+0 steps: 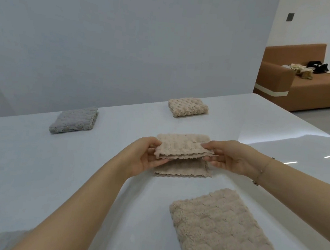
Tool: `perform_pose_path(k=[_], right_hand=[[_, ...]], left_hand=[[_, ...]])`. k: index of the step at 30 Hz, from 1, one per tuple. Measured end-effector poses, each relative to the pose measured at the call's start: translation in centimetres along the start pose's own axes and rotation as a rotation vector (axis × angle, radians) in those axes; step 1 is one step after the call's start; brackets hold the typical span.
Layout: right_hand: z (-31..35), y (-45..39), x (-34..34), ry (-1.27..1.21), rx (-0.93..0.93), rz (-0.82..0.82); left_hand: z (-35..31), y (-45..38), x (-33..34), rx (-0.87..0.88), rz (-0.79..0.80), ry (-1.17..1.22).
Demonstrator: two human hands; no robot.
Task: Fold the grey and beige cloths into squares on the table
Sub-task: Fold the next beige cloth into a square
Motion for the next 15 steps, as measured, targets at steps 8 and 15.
perform_pose_path(k=[8,15], right_hand=[[-2.1,0.4,-0.3,0.072,0.09,0.03],[-1.9,1.0,0.1,0.095,0.037,0.026]], left_hand=[[2.1,0.1,-2.0,0.19,-0.166,-0.396],[2.2,0.7,-2.3,0.296,-0.229,-0.476]])
Point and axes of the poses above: each hand's wrist, its own y-axis away from the middle knuckle, its own x-axis out of the palm, z = x × y, the point moved 4 cm from there along -y, towards the middle knuckle, and after that the axes turned 8 degrees about x, right-handed, at the moved point
